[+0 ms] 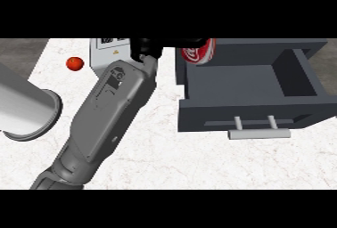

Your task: Pick up the can, place it into the drawer and close the drawer

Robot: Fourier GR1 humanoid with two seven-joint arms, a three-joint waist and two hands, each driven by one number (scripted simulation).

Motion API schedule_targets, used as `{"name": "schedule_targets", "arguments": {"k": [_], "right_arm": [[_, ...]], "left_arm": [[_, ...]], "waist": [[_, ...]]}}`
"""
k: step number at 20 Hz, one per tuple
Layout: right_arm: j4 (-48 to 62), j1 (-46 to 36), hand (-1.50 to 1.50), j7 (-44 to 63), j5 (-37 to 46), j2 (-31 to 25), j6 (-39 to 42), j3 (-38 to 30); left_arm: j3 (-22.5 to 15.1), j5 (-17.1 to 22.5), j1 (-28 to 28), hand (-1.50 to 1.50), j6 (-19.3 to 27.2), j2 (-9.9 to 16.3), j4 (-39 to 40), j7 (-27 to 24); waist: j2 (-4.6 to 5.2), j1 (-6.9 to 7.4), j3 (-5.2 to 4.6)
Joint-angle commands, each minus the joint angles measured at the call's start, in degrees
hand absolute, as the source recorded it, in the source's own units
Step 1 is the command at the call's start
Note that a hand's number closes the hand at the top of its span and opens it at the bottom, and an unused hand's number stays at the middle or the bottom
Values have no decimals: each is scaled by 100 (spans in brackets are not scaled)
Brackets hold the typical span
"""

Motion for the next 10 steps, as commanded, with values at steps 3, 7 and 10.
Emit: {"name": "schedule_targets", "arguments": {"k": [3,7,10], "right_arm": [[58,-233,-150,25,265,71,-20,119],[5,125,-150,-310,352,104,-39,479],[141,-386,-150,49,180,-74,-269,183]], "left_arm": [[-514,680,-753,150,524,-1,853,-327],[-604,995,-1165,150,556,-1,1430,-537],[-871,1366,-1436,150,687,-1,1660,-606]], "waist": [[15,-46,1],[25,-137,5],[30,-131,3]]}}
